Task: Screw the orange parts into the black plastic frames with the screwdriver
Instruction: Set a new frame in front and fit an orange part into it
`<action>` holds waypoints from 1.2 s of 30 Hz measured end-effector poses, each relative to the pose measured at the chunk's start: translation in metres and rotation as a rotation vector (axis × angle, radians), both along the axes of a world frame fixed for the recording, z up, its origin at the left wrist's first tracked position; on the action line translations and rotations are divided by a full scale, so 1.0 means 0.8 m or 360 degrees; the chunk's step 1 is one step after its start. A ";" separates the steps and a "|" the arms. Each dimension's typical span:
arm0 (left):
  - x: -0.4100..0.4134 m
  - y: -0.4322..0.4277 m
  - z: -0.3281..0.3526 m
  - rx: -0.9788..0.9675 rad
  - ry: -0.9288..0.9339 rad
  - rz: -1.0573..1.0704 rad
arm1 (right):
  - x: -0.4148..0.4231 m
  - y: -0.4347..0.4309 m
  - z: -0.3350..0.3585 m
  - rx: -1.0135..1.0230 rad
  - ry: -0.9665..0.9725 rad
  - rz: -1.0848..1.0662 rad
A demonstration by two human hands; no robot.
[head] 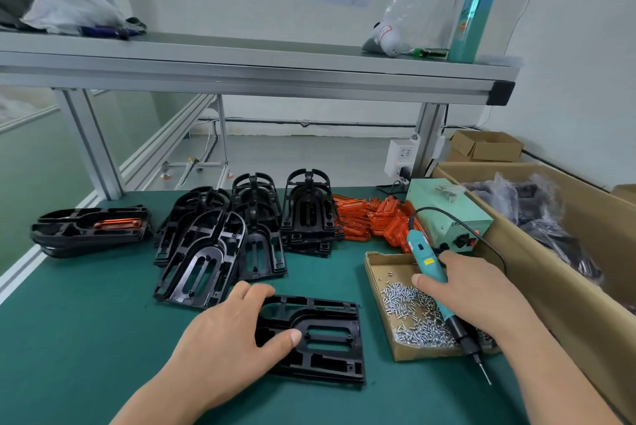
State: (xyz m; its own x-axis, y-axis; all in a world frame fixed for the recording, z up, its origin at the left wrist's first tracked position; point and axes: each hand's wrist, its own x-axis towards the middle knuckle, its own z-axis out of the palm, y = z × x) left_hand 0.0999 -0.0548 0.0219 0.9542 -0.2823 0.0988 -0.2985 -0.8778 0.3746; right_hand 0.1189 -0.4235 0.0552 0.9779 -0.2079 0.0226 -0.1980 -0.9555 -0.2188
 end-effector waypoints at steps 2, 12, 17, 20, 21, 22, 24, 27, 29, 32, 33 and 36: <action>0.000 -0.001 0.000 0.0017 0.0003 0.0000 | -0.003 0.001 0.004 -0.0075 0.0019 0.0018; 0.004 -0.001 -0.006 0.0049 0.0005 0.0010 | 0.053 0.037 0.043 -0.0557 -0.0525 0.0315; 0.005 -0.003 -0.008 0.0031 -0.0001 0.0015 | 0.117 0.061 0.033 -0.0983 -0.0215 0.0562; 0.005 -0.004 -0.006 0.0020 -0.0007 0.0010 | 0.136 0.057 0.025 -0.1187 -0.0001 0.0535; 0.005 -0.003 -0.006 0.0016 -0.0006 0.0008 | 0.142 0.056 0.024 -0.1233 0.0021 0.0519; 0.005 -0.003 -0.006 0.0010 -0.0004 0.0009 | 0.147 0.058 0.025 -0.1275 0.0041 0.0502; 0.004 0.000 -0.006 -0.0004 -0.0004 0.0016 | 0.155 0.066 0.031 -0.1335 0.0102 0.0472; 0.004 0.002 -0.008 -0.0020 -0.0004 0.0010 | 0.160 0.078 0.038 -0.1356 0.0176 0.0463; 0.005 0.002 -0.009 -0.0037 -0.0007 0.0004 | 0.159 0.079 0.040 -0.1341 0.0209 0.0463; 0.006 0.003 -0.009 -0.0069 0.0002 0.0023 | 0.154 0.075 0.041 -0.1321 0.0156 0.0461; 0.006 0.003 -0.009 -0.0077 0.0006 0.0029 | 0.152 0.074 0.041 -0.1292 0.0138 0.0463; 0.005 0.005 -0.009 -0.0107 0.0017 0.0049 | 0.149 0.071 0.043 -0.1166 0.0060 0.0515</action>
State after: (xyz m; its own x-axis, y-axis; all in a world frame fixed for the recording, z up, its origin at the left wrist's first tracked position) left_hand 0.1042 -0.0510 0.0150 0.9634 -0.2459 0.1065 -0.2675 -0.8594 0.4358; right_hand 0.2378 -0.3669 0.0897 0.9899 0.1414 0.0094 0.1189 -0.8647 0.4879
